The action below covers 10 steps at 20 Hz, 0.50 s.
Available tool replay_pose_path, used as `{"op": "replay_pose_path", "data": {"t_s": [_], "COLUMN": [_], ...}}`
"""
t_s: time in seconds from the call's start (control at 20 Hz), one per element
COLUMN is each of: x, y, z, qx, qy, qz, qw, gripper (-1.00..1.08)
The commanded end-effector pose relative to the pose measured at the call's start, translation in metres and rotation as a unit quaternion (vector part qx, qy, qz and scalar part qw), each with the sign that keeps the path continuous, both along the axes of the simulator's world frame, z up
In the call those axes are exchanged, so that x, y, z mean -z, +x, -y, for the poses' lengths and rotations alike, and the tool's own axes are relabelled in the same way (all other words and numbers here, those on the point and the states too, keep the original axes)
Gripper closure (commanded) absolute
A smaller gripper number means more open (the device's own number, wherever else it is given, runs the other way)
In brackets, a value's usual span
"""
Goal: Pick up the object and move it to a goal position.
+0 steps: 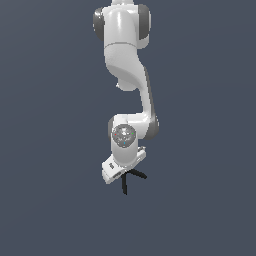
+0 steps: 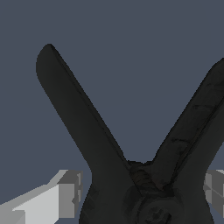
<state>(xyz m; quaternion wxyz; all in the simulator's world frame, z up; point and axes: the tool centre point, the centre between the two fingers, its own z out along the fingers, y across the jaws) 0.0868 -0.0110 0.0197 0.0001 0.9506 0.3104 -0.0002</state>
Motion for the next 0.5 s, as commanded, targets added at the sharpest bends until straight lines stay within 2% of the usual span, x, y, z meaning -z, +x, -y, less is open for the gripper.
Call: {"op": "replay_pose_path", "data": {"t_s": [0.0,0.45], "x": [-0.001,-0.035], "y": [0.0,-0.002], "z": [0.0,-0.003], "qx": [0.0,0.0], "qy": [0.0,0.0], "qz": [0.0,0.0], "qw": [1.0,1.0], "gripper": [1.08,1.08]}}
